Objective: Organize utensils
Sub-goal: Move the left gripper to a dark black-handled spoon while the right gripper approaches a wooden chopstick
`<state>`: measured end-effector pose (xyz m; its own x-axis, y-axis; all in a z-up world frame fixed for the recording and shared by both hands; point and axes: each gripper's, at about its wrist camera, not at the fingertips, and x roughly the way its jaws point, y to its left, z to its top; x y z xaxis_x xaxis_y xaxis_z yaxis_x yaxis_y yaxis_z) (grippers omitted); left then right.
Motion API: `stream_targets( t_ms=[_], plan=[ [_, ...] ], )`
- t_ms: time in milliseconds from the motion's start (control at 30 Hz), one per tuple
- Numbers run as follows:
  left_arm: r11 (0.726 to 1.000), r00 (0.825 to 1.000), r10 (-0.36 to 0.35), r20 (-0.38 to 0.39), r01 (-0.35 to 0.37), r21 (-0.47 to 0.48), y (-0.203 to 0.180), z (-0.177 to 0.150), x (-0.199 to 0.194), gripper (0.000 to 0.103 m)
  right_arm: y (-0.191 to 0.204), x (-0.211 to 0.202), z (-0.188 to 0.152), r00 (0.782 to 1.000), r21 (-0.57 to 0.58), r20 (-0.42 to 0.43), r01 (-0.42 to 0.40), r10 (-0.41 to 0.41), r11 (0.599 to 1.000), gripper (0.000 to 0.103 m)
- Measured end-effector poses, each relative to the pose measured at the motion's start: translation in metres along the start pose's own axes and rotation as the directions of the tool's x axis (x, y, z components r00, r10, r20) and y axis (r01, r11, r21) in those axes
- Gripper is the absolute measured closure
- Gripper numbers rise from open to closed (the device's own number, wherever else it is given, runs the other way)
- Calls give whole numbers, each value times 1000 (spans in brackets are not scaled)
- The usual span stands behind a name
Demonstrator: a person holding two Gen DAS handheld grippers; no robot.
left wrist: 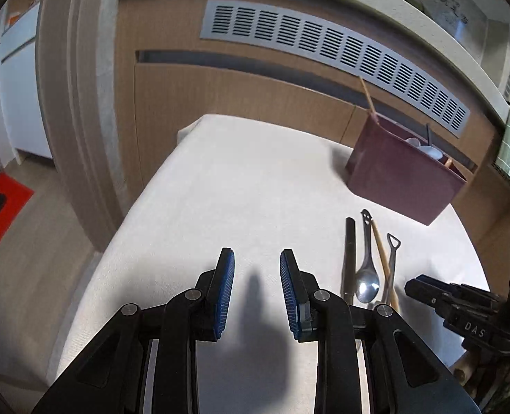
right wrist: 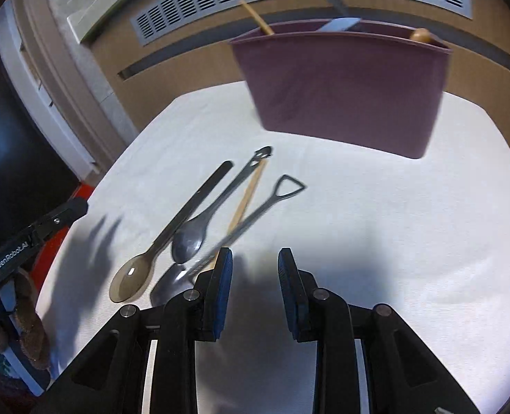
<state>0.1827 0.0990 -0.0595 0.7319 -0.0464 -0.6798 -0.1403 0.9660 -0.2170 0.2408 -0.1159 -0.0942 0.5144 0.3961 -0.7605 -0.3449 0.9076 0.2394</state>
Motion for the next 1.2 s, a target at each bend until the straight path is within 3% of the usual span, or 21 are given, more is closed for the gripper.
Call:
stream_targets(
  t_ms=[267,567,800,1200],
  plan=[
    [999,999,-36,-12,36,0,0,1,3,74,17,12,14,999,22,-40,1,0,1000,77],
    [999,998,-48,-40,48,-3,4,-3,2,74,51,29,23,996,-120,-50,61,-67,991,78],
    [999,997,-50,-65,50,-9,2,-4,6,74,19,8,11,994,-138,-30,103,-108,985,93],
    [995,991,-80,-105,86,48,-19,-7,11,74,-51,-17,7,977,-28,-8,212,-212,977,87]
  ],
)
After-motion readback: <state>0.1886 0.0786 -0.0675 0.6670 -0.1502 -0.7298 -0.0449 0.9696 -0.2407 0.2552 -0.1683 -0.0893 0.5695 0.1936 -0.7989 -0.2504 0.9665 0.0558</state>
